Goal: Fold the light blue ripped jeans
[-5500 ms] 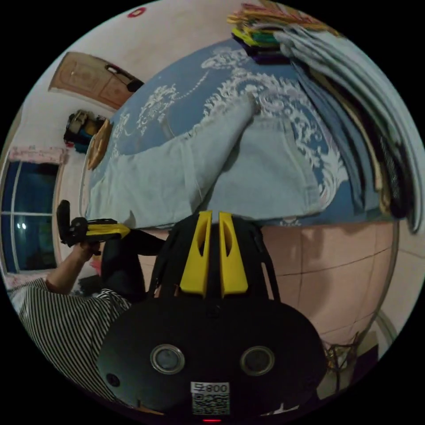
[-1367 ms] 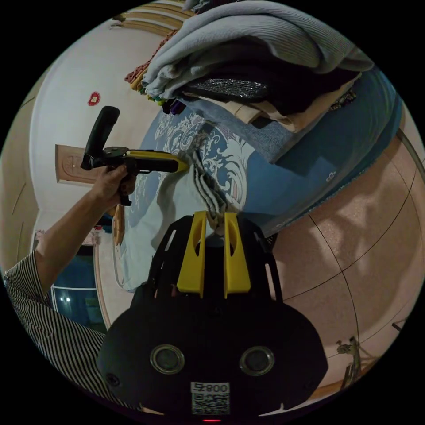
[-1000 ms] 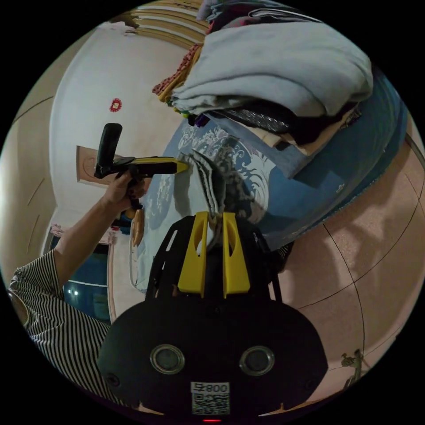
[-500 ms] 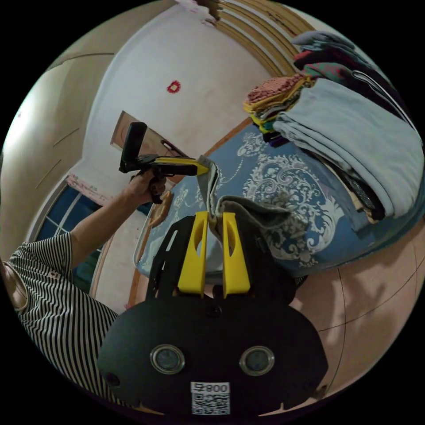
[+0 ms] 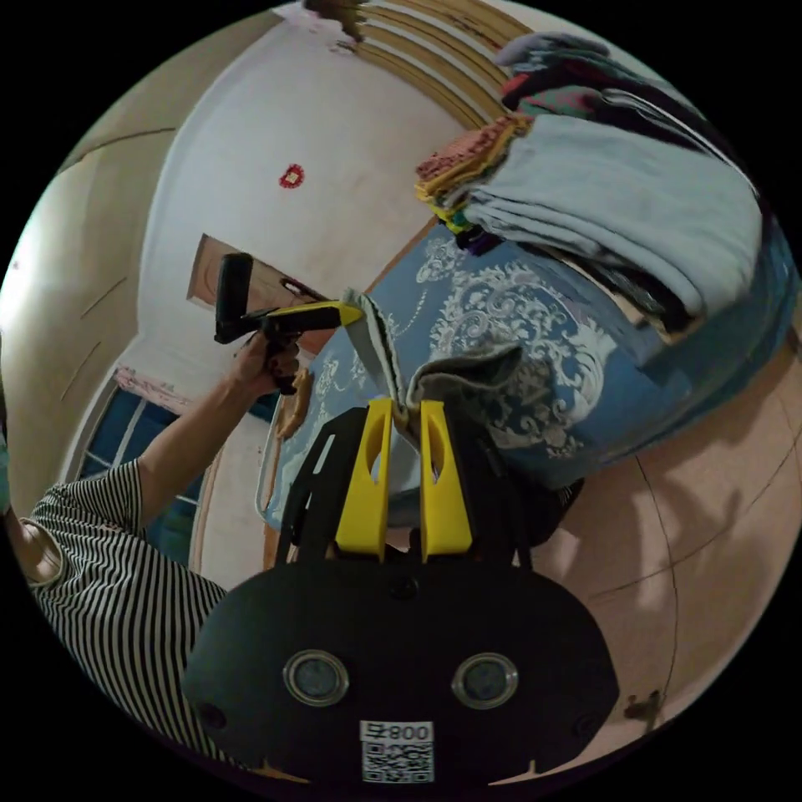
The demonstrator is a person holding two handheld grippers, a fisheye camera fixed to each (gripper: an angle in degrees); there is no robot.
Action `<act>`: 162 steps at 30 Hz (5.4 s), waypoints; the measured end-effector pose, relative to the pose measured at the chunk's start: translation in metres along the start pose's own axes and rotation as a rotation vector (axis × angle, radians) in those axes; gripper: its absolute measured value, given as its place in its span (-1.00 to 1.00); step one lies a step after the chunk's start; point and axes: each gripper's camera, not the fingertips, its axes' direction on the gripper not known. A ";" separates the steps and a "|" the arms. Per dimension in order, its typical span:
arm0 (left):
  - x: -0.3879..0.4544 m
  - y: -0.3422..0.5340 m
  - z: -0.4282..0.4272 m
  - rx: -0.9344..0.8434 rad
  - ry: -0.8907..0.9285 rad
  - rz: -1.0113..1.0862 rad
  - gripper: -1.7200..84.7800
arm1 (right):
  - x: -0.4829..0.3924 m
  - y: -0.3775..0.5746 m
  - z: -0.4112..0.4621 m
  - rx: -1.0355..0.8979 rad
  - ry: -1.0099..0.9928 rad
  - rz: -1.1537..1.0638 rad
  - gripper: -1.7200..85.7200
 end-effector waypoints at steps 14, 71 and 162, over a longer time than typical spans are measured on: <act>0.032 -0.100 0.119 -0.397 -0.090 0.139 -0.80 | 0.104 -0.014 0.019 -0.048 -0.144 0.325 -0.82; 0.146 0.013 -0.584 0.266 -0.086 -0.154 -0.91 | -0.156 0.011 0.289 -0.090 -0.107 -0.332 -0.82; 0.462 0.191 -0.814 0.357 -0.003 -0.725 -0.67 | -0.290 -0.158 0.588 -0.663 -0.091 -0.036 -0.85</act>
